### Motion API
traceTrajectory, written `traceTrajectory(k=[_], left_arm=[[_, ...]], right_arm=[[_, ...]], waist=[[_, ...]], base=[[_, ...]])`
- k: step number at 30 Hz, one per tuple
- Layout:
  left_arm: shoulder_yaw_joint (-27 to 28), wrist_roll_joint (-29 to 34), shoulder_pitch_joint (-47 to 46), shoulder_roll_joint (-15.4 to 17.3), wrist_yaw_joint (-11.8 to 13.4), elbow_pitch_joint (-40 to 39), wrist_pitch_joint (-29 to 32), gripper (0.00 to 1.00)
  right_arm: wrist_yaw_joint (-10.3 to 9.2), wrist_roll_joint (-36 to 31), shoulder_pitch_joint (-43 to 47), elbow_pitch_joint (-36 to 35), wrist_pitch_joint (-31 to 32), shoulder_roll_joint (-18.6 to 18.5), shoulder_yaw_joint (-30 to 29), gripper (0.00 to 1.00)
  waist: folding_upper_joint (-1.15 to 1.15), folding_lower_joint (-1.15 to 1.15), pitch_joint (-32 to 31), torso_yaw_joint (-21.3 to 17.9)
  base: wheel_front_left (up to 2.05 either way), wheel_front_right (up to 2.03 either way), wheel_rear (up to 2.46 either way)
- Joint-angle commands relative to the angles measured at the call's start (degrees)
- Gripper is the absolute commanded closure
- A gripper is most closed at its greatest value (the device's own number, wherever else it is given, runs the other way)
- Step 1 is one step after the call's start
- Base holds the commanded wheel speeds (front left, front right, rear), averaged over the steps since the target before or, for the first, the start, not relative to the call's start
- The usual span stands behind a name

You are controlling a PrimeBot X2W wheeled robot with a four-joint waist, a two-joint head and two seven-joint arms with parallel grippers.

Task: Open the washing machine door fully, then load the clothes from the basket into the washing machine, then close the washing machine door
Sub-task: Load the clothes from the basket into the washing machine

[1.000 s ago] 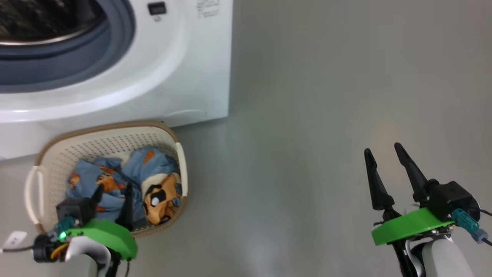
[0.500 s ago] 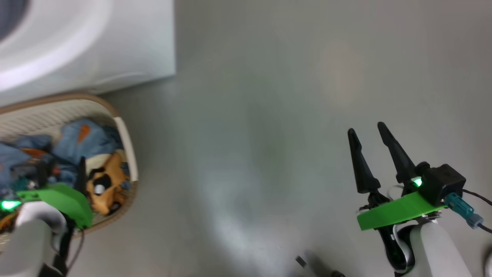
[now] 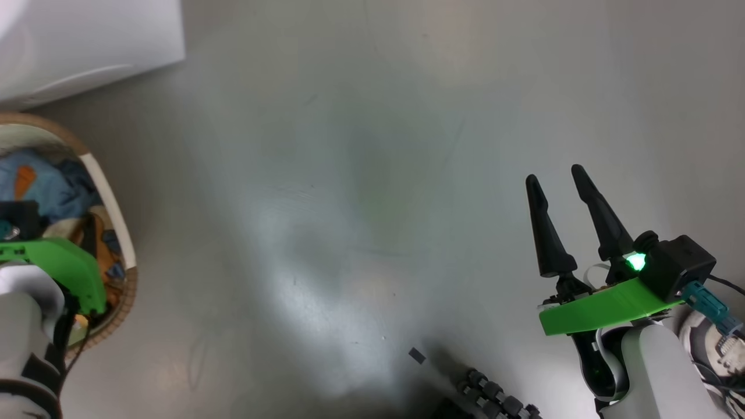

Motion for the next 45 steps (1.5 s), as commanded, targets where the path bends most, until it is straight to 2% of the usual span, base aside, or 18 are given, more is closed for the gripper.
traceTrajectory(k=[1,5,9,16,28,29,30,39,45], left_arm=[[0.6,0.6,-0.2,2.5,0.0,0.3,0.4,0.00],[-0.6,1.1,-1.9,3.0,0.1,2.0,2.8,0.00],[-1.7,2.0,-3.4,3.5,1.9,2.9,5.0,0.00],[-3.0,2.4,-5.7,3.5,3.6,3.6,7.3,0.00],[-3.6,1.3,-7.0,3.1,4.4,4.1,9.4,0.00],[-3.6,1.1,-7.0,3.0,4.4,4.1,9.6,0.68],[-3.7,1.0,-7.0,2.9,4.3,4.1,9.8,1.00],[-3.8,0.0,-6.2,3.3,4.2,4.2,9.2,1.00],[-2.6,-2.0,-4.6,3.1,4.1,4.2,6.7,1.00]], right_arm=[[0.09,0.8,1.8,-1.4,-0.7,-0.3,1.0,0.00],[0.09,1.0,2.1,-1.6,-0.7,-0.3,0.8,0.00],[0.09,1.2,2.1,-1.9,-0.7,-0.3,0.6,0.00],[0.09,0.3,2.0,-2.2,-0.7,-0.3,0.3,0.00],[0.09,-0.7,2.7,-2.9,-0.7,-0.3,0.1,0.00],[0.09,-0.7,2.7,-2.9,-0.7,-0.3,0.0,0.00],[0.09,-0.6,2.7,-2.9,-0.7,-0.3,0.0,0.00],[0.09,-0.5,1.9,-2.6,-0.7,-0.3,0.2,0.00],[0.09,-0.6,0.5,-1.9,-0.7,-0.3,0.9,0.00]], waist=[[0.00,0.00,1.3,-1.0],[0.00,0.00,1.7,-1.2],[0.00,0.00,2.2,-1.1],[0.00,0.00,3.1,-0.6],[0.00,0.00,4.0,-0.6],[0.00,0.00,4.0,-0.6],[0.00,0.00,4.1,-0.6],[0.00,0.00,3.5,-0.6],[0.00,0.00,1.3,-0.8]], base=[[0.00,0.00,0.00],[0.00,0.00,0.00],[0.00,0.00,0.00],[0.00,0.00,0.00],[0.00,0.00,0.00],[0.00,0.00,0.00],[0.00,0.00,0.00],[0.00,0.00,0.00],[0.00,0.00,0.00]])
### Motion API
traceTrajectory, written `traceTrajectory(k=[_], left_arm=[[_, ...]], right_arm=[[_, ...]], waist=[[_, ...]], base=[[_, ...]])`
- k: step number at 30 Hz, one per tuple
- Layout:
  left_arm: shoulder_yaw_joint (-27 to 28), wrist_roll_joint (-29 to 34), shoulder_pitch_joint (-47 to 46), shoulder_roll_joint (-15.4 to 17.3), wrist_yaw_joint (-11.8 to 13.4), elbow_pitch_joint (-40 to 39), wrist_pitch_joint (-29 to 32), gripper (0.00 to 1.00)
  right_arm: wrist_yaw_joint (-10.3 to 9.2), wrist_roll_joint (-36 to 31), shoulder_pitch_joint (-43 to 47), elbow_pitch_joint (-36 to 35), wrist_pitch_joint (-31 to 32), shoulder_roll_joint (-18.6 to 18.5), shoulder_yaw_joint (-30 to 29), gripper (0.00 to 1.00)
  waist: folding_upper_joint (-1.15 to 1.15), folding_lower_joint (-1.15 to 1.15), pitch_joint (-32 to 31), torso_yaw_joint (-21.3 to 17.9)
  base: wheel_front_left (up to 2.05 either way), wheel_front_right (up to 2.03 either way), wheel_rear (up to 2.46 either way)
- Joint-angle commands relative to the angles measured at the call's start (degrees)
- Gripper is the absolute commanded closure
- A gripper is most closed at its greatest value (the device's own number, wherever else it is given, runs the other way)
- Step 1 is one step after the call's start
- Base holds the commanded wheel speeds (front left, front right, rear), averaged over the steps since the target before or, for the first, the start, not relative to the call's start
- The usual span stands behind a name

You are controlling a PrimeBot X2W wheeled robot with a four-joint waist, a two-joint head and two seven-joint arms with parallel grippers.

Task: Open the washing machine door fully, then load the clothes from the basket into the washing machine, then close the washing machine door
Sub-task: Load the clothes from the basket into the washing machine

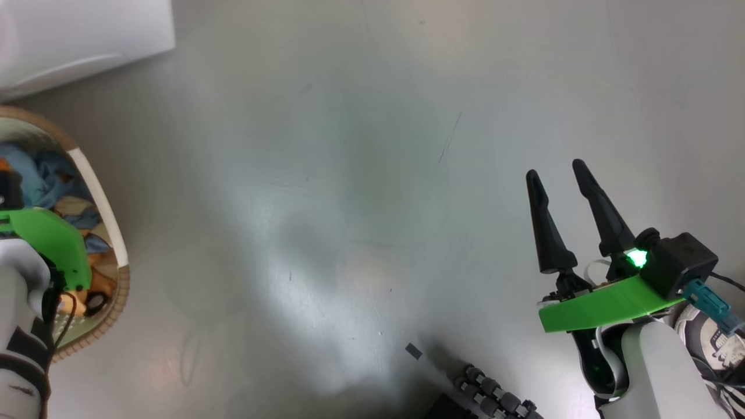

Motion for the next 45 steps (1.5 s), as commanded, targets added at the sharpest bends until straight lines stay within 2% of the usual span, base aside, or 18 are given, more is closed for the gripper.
traceTrajectory(k=[1,7,20,36,45], left_arm=[[1.3,-0.4,2.2,2.0,0.0,-0.3,-1.0,1.00],[2.1,-2.1,3.6,1.0,-0.4,-0.3,-5.2,1.00],[2.7,-4.5,9.3,-3.7,-1.0,-3.4,-10.8,1.00],[8.7,-4.6,27.5,-7.0,0.1,-27.9,-10.9,1.00],[13.2,-3.8,39.3,-11.8,-0.4,-41.2,-10.9,1.00]], right_arm=[[0.09,-0.1,0.4,-0.8,-0.7,-0.5,1.2,0.00],[0.09,-1.8,-1.9,0.3,-0.7,-0.5,2.1,0.00],[0.09,-7.0,-1.7,2.8,-0.7,-0.6,1.8,0.00],[0.09,-7.6,2.7,5.5,-0.7,-2.5,1.9,0.00],[0.09,-7.1,6.3,7.5,-0.7,-2.8,2.5,0.00]], waist=[[0.00,0.00,-1.0,-0.1],[0.00,0.00,-4.2,0.7],[0.00,0.00,-15.7,8.7],[0.00,0.00,-28.4,14.7],[0.00,0.00,-36.7,17.8]], base=[[0.00,0.00,0.00],[0.00,0.00,0.00],[0.00,0.00,0.00],[0.00,0.00,0.00],[0.00,0.00,0.00]])
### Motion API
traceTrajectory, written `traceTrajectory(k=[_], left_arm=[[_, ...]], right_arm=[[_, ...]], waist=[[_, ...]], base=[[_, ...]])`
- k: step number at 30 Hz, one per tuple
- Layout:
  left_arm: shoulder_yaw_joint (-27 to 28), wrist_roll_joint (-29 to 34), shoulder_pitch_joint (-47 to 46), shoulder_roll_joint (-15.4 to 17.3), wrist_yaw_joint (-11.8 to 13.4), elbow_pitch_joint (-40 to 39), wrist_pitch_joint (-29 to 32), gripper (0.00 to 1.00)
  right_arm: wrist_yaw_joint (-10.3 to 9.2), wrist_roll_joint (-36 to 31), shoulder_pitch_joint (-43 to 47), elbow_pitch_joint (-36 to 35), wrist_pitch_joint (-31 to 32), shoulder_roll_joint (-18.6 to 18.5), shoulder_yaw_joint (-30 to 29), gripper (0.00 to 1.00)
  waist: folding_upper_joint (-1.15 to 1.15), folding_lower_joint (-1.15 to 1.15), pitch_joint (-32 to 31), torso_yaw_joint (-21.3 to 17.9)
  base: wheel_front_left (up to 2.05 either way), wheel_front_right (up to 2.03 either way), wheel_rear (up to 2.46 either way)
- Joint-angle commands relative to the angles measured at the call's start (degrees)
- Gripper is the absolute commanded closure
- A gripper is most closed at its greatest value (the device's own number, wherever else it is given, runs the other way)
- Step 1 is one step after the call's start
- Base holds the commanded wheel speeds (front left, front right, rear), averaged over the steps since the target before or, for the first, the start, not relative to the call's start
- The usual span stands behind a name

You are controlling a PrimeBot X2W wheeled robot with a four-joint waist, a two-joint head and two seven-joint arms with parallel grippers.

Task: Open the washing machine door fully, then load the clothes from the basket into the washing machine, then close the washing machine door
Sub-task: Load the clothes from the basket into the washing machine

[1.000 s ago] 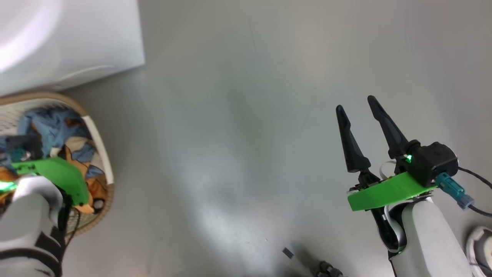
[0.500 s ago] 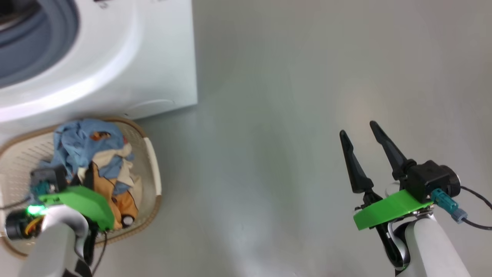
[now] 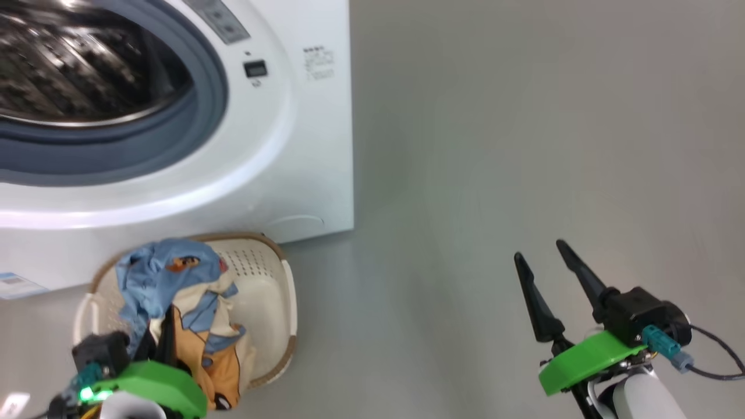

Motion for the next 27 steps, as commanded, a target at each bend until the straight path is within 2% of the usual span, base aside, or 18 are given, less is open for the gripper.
traceTrajectory(k=[1,11,27], left_arm=[[2.1,0.4,1.3,0.9,-0.4,-2.5,-0.8,1.00],[3.8,1.3,8.4,-0.9,-1.0,-8.8,-0.8,1.00],[4.6,1.9,9.9,-1.6,-1.3,-11.1,-0.8,1.00]], right_arm=[[0.09,0.1,0.9,-0.9,-0.7,-0.2,1.4,0.00],[0.09,0.6,3.0,-0.1,-0.7,0.0,1.3,0.00],[0.09,0.6,3.8,-0.4,-0.7,0.7,0.4,0.00]], waist=[[0.00,0.00,-4.8,3.0],[0.00,0.00,-9.5,4.0],[0.00,0.00,-10.2,4.4]], base=[[0.00,0.00,0.00],[0.00,0.00,0.00],[0.00,0.00,0.00]])
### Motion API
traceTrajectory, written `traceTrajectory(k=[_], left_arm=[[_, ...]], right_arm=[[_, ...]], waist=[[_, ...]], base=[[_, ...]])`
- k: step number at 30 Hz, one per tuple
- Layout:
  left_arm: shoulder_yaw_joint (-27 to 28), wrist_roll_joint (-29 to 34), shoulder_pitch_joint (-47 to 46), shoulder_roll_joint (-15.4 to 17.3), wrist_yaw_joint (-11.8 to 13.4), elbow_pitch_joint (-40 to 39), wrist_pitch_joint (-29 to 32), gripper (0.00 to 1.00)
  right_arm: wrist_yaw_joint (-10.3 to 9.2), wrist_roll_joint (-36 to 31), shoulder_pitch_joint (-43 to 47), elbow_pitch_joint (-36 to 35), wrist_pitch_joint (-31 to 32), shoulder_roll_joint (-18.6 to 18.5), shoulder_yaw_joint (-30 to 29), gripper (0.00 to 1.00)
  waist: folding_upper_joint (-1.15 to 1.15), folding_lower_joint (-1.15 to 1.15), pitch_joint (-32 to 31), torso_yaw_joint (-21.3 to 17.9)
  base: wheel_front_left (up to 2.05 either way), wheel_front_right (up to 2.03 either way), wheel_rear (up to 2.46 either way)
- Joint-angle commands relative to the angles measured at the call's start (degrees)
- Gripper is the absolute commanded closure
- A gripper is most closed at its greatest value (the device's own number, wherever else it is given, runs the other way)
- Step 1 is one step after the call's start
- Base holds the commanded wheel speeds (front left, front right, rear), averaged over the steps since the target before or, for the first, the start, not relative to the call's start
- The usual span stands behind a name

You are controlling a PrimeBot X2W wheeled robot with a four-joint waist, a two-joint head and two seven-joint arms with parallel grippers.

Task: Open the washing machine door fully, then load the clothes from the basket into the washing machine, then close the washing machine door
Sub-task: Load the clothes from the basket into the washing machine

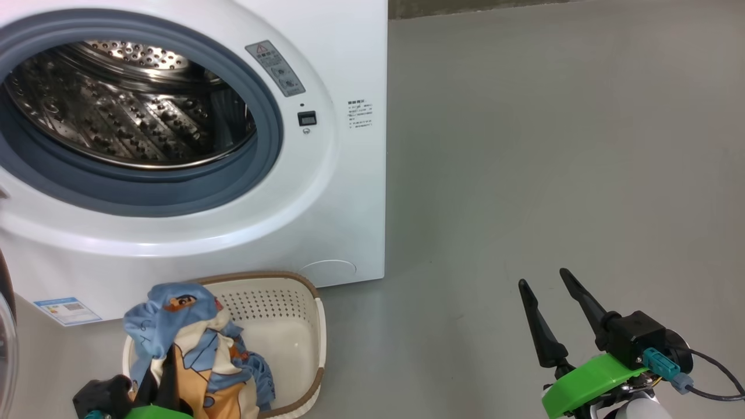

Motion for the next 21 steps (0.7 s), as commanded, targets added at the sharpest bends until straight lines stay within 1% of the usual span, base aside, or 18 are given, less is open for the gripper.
traceTrajectory(k=[1,11,16,21], left_arm=[[2.1,0.7,-0.9,0.7,-0.3,-1.8,-0.8,1.00],[2.7,1.1,-1.3,0.7,-0.5,-2.7,-0.8,1.00],[3.1,0.3,-2.7,0.7,-1.3,-4.8,-0.8,1.00],[4.0,0.4,-5.9,0.8,-2.1,-8.0,-0.8,1.00]], right_arm=[[0.09,0.4,-0.3,-1.5,-0.7,0.2,1.3,0.00],[0.09,0.5,-0.6,-1.5,-0.7,0.3,1.3,0.00],[0.09,0.5,-1.2,-2.1,-0.7,0.4,1.3,0.00],[0.09,0.3,-2.0,-2.5,-0.7,0.2,1.1,0.00]], waist=[[0.00,0.00,0.1,0.0],[0.00,0.00,0.9,-0.4],[0.00,0.00,3.1,-0.8],[0.00,0.00,6.7,-1.0]], base=[[0.00,0.00,0.00],[0.00,0.00,0.00],[0.00,0.00,0.00],[0.00,0.00,0.00]])
